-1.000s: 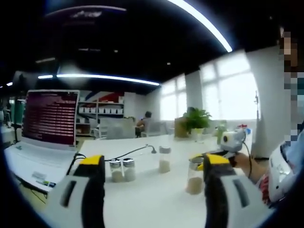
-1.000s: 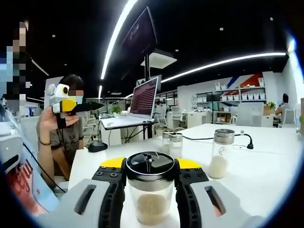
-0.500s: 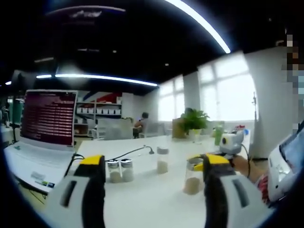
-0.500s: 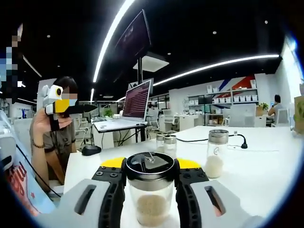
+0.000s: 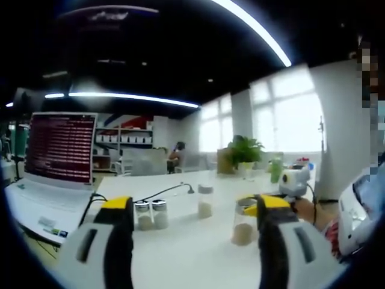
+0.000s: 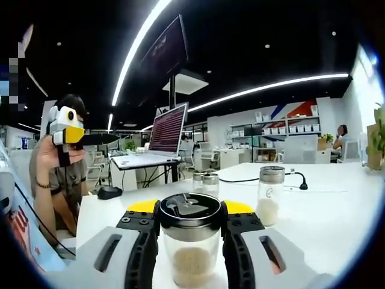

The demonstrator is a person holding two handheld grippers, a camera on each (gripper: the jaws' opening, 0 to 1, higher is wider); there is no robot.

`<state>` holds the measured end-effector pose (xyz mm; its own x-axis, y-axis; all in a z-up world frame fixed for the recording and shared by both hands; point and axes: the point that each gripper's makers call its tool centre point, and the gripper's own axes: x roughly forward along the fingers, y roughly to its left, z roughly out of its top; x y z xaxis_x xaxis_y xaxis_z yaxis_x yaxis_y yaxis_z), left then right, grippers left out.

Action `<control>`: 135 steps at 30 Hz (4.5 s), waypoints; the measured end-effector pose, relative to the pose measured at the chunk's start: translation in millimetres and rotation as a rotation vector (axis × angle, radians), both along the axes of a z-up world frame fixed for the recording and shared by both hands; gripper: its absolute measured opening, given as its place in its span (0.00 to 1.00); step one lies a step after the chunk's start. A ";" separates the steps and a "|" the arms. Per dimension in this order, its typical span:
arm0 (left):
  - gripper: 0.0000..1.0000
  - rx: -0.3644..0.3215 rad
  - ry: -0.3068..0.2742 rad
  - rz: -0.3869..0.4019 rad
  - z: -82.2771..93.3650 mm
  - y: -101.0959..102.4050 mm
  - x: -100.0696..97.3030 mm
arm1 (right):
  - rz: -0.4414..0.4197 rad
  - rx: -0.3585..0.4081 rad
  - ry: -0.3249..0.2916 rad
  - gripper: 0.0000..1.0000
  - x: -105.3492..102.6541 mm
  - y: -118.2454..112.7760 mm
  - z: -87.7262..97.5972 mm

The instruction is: Rotate the seasoning bottle until the label or dispensing opening points toward the visible target arrow and the bottle remains upright within the marked orientation range

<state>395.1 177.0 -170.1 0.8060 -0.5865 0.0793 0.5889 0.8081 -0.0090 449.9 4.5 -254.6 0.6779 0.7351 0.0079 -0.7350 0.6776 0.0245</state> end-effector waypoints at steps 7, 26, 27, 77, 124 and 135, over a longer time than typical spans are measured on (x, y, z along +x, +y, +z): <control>0.89 -0.001 0.001 0.007 -0.5 0.5 -0.1 | -0.035 0.010 -0.006 0.39 -0.2 -0.6 -0.2; 0.88 0.004 -0.003 -0.020 0.1 -3.6 -7.7 | -0.182 0.018 -0.015 0.39 -0.1 -2.8 -0.3; 0.88 0.006 -0.003 -0.019 0.2 -3.8 -7.0 | -0.188 0.017 -0.018 0.39 -0.2 -2.7 -0.2; 0.87 0.012 0.026 -0.010 -4.4 1.5 0.9 | -0.154 -0.098 -0.063 0.87 -9.0 -3.7 36.1; 0.87 0.030 0.036 -0.055 -10.2 -4.9 0.8 | 0.559 -0.044 0.056 0.69 0.0 -0.1 18.8; 0.87 0.026 0.033 -0.063 -7.8 -5.5 1.7 | 0.628 -0.044 0.067 0.70 -7.5 15.1 12.8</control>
